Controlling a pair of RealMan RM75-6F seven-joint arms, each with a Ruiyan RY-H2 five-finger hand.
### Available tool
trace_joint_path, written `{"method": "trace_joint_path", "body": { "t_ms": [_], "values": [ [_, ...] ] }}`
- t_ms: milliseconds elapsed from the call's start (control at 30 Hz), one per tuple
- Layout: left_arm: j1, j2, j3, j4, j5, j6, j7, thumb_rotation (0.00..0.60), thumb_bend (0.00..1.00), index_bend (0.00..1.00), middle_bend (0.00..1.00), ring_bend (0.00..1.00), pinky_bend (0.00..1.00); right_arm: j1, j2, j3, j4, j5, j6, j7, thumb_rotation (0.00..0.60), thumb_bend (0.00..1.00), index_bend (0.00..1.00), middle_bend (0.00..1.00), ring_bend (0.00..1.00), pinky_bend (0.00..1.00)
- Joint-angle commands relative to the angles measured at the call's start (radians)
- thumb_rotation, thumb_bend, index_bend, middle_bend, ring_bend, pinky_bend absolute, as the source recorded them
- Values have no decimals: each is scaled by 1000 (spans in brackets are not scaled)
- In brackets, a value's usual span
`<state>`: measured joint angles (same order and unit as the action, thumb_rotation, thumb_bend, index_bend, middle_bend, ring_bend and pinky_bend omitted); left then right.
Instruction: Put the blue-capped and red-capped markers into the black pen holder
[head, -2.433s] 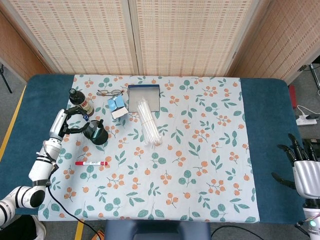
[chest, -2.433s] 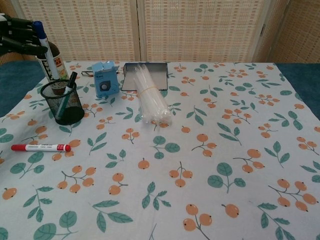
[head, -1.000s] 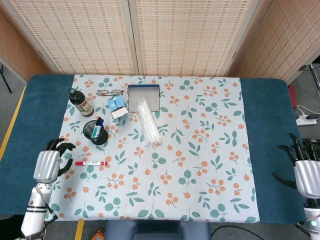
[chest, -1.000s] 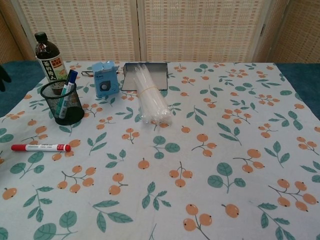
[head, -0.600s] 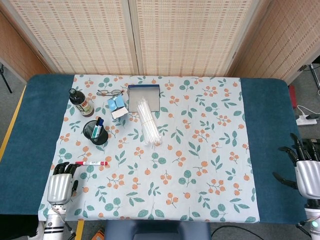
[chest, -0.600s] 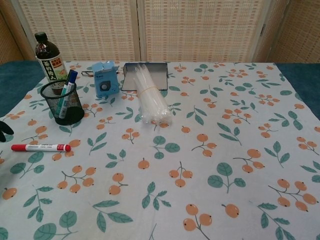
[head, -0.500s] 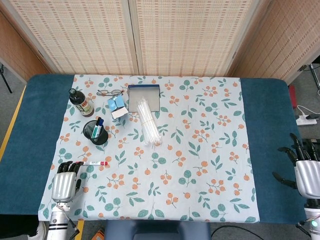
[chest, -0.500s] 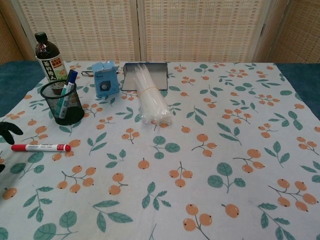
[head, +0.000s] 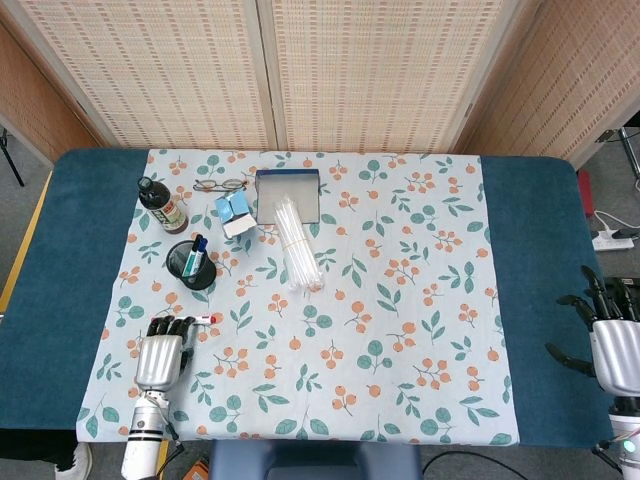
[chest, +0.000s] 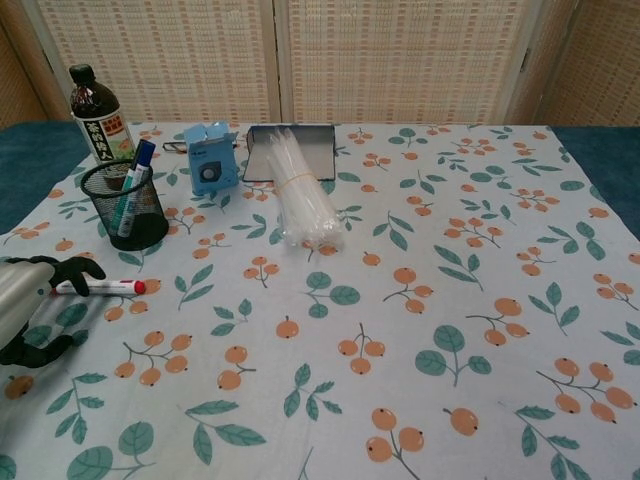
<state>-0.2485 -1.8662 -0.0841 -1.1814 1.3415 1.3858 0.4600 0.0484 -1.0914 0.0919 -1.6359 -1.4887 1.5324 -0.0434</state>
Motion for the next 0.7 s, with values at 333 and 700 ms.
{"method": "trace_joint_path", "body": {
  "t_ms": [333, 700],
  "values": [
    [-34, -28, -20, 18, 44, 28, 42, 600, 304, 302, 342, 198, 194, 2, -2, 0, 0, 6, -7, -2, 600, 0, 378, 14, 215, 0],
    [-76, -56, -50, 88, 18, -40, 11, 600, 306, 311, 317, 198, 194, -2, 2, 0, -7, 2, 2, -4, 600, 0, 382, 14, 215, 0]
  ]
}}
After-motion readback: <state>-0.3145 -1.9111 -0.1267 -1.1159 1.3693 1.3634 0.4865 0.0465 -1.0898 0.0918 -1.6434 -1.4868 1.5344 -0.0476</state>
